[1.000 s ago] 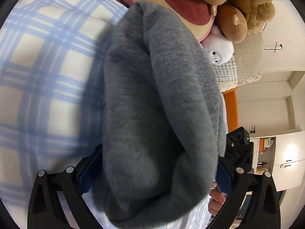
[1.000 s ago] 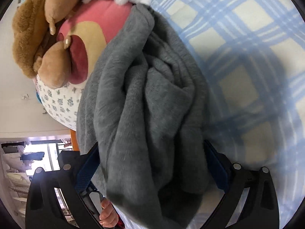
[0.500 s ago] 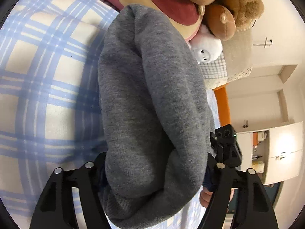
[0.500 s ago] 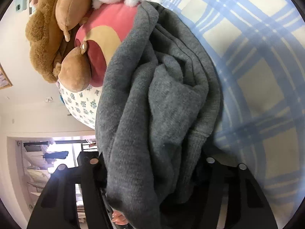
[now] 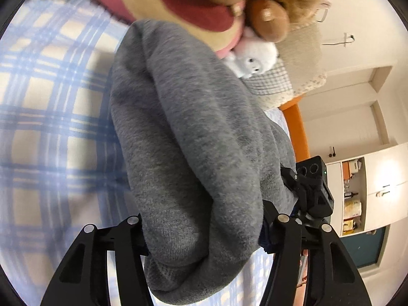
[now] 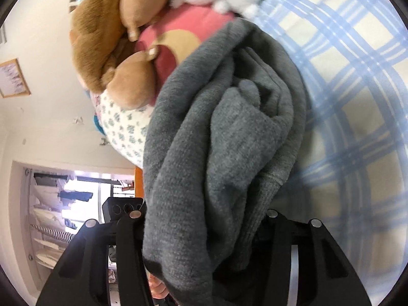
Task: Fold large clothes
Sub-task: 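Lift the grey sweatshirt with both tools and carry it to the other bed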
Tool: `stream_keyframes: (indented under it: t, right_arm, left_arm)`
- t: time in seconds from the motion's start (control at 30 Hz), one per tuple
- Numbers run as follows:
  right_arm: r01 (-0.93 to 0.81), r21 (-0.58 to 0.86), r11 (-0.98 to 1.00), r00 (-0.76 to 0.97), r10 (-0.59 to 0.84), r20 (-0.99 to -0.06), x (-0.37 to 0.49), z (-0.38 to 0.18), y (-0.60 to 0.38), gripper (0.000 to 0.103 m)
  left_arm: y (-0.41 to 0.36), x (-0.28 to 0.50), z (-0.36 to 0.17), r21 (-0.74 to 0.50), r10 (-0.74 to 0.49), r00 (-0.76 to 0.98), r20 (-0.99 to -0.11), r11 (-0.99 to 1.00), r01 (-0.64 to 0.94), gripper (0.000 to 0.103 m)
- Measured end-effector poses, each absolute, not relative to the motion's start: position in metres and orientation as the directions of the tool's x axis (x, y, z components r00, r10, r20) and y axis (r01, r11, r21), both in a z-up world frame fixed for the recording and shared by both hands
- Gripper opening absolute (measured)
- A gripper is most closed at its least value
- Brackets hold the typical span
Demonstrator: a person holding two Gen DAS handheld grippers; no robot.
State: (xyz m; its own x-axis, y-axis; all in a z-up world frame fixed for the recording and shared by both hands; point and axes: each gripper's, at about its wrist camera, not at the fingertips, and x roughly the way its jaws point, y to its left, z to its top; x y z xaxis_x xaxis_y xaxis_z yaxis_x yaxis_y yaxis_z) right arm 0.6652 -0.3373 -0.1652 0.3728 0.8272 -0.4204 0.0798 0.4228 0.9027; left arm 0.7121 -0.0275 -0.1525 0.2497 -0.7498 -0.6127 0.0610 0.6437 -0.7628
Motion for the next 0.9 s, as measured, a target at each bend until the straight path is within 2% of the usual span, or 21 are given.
stream_keyframes:
  t: [0.27,0.63,0.9]
  right_arm:
    - [-0.027,0.92,0.392,0.356,0.863,-0.357,0.616,-0.097,-0.31,0.05]
    - [-0.132,0.913,0.385,0.277,0.899,-0.339,0.531,-0.015,-0.224,0.05]
    - [-0.228,0.909,0.348,0.166,0.934,-0.316,0.481,0.029,-0.115,0.05]
  left_arm:
    - [-0.012,0.63,-0.063,-0.675,-0.695,0.365,-0.619,0.709,0.205,0.061]
    - [0.058,0.51,0.024,-0.617,-0.635,0.468,-0.615,0.757,0.215,0.061]
    - [0.161,0.407,0.085,-0.561,-0.545,0.57,-0.614,0.81,0.17,0.061]
